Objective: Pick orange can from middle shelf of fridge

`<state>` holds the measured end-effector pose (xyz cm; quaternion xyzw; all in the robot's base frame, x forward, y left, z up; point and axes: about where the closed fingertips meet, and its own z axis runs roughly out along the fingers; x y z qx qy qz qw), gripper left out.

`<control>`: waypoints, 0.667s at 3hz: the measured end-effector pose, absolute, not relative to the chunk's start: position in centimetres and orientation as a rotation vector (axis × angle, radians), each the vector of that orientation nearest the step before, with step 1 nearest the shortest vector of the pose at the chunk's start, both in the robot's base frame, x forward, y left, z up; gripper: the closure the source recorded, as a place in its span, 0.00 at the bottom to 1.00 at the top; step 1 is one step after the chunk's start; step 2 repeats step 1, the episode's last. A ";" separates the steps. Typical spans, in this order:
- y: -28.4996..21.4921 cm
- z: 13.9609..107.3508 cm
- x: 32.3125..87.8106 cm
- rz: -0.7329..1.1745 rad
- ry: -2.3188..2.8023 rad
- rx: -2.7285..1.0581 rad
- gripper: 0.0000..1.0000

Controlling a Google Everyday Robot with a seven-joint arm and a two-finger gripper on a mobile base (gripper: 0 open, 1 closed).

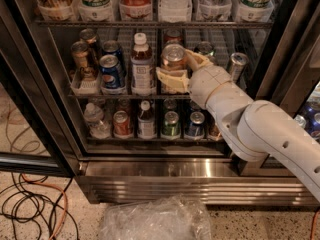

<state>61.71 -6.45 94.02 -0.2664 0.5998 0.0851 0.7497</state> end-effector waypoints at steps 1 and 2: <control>-6.4 94.0 61.7 0.186 1.311 -0.582 1.00; -6.4 94.0 61.7 0.186 1.311 -0.582 1.00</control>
Offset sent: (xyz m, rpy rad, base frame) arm 0.0000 0.0000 0.0000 0.0000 0.0000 0.0000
